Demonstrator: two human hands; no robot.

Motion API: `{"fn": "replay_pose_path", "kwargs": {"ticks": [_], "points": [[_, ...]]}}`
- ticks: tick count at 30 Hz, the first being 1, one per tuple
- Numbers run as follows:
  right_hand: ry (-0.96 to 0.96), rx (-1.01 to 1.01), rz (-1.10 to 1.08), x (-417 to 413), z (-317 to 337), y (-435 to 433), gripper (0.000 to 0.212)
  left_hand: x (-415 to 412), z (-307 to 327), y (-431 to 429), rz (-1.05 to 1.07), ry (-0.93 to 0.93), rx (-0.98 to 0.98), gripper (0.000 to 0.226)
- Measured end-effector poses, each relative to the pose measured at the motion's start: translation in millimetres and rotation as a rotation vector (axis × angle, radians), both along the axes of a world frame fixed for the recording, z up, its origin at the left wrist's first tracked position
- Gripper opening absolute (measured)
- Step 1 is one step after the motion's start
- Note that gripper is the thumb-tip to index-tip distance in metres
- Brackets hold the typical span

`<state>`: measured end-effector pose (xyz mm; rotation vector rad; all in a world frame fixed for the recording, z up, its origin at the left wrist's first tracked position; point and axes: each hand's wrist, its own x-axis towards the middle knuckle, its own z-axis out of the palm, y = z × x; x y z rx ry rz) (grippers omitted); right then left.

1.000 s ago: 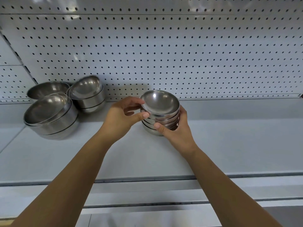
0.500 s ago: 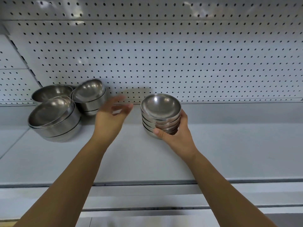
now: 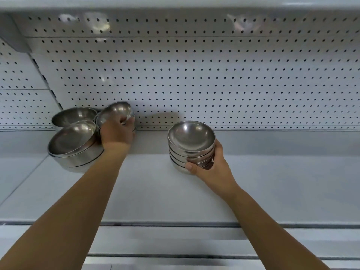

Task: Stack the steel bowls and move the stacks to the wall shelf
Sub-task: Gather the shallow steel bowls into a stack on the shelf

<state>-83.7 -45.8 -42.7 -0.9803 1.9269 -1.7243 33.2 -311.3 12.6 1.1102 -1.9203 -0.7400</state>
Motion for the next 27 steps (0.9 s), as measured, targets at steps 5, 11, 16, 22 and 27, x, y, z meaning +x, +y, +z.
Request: {"fn": "replay_pose_path", "kwargs": {"ticks": [5, 11, 16, 22, 27], "points": [[-0.002, 0.003, -0.008, 0, -1, -1, 0.103, -5, 7, 7, 0.068, -0.09, -0.062, 0.026], [0.006, 0.015, -0.008, -1, -1, -1, 0.101, 1, 5, 2, 0.096, -0.072, -0.096, 0.025], [-0.001, 0.015, -0.007, -1, -1, -1, 0.104, 1, 5, 5, 0.091, -0.009, -0.198, 0.027], [0.002, 0.005, -0.007, 0, 0, 0, 0.102, 2, 22, 22, -0.07, 0.139, -0.232, 0.025], [-0.008, -0.002, -0.007, 1, 1, 1, 0.099, 10, 32, 54, -0.261, 0.311, -0.151, 0.013]]}}
